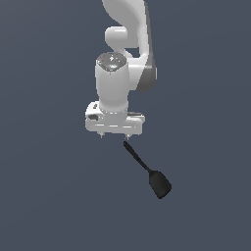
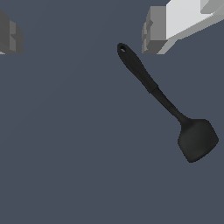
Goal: Pick up the object and move it to a goal position.
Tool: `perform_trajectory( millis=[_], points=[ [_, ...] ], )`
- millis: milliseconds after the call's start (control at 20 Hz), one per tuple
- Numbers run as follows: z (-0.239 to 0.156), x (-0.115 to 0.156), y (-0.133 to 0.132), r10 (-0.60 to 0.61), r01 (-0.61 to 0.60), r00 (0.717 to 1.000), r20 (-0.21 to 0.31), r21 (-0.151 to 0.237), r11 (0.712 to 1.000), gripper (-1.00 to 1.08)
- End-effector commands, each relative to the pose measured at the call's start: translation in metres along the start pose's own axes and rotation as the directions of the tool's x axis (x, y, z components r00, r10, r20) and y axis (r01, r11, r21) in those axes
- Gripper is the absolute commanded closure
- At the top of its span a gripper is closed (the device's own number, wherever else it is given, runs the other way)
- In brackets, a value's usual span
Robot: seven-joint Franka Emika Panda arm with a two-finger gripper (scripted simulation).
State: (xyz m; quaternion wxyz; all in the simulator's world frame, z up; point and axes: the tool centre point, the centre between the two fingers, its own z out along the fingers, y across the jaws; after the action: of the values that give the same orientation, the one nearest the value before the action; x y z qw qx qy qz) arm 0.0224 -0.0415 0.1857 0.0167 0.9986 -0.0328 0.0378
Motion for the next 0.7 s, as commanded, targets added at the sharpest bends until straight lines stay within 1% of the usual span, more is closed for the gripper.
perform_trajectory(
  millis=[0,200,400,550,650],
  points=[
    [0.001,0.001,-0.002,-0.01,0.01,1.0,0.001,0.0,1.0,-0.92],
    [0.008,0.004,-0.008,-0.056,0.056,0.998,0.006,-0.001,0.998,-0.92],
    [0.018,0.01,-0.02,-0.13,0.13,0.991,0.013,0.001,0.992,-0.92],
    [0.029,0.015,-0.032,-0.203,0.203,0.979,0.02,0.004,0.979,-0.92],
    [0.038,0.018,-0.041,-0.261,0.261,0.965,0.025,0.008,0.965,-0.92]
  ],
)
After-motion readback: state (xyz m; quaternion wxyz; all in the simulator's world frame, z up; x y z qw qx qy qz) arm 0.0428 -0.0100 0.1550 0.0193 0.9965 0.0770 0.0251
